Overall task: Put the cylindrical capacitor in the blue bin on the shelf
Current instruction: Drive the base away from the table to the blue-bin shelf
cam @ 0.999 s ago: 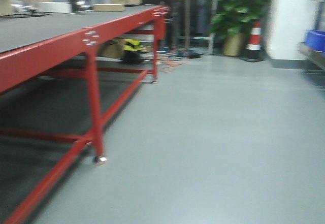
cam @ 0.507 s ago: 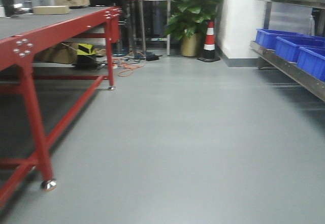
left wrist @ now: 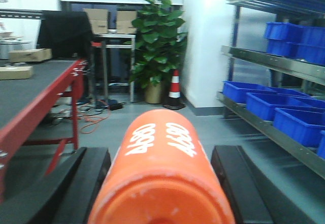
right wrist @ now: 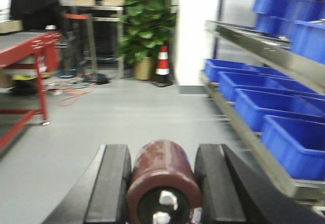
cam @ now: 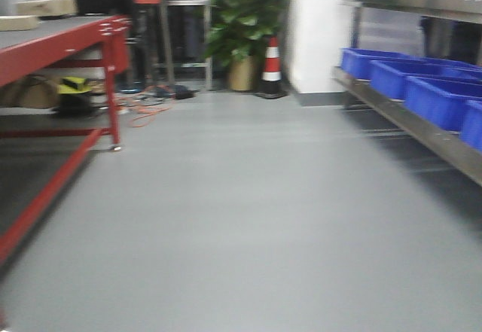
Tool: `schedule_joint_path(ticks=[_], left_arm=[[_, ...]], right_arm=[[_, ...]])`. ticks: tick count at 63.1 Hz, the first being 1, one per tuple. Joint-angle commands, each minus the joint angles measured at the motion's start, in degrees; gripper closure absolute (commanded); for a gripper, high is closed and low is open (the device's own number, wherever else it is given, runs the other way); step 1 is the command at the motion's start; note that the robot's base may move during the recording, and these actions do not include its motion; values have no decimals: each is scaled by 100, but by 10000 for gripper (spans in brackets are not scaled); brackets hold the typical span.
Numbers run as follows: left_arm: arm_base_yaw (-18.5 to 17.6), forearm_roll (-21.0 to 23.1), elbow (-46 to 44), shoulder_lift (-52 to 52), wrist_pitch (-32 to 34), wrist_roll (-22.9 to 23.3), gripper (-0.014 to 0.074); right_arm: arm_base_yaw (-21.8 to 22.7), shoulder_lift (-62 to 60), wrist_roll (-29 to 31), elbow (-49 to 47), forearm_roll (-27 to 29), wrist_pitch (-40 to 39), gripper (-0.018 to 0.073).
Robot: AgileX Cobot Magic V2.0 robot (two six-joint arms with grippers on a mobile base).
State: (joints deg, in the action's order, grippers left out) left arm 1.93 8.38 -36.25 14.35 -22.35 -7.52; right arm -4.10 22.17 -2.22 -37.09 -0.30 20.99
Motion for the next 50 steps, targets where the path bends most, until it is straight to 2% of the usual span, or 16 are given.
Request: schedule_joint_path(ticks=[1,50], left_arm=[[17,32,-4,-35,130,-20,708],[17,32,-4,-35,130,-20,708]], right_arm=[[-10,-14,19,-14,-46,-206,721],[-10,-14,19,-14,-46,-216,721]])
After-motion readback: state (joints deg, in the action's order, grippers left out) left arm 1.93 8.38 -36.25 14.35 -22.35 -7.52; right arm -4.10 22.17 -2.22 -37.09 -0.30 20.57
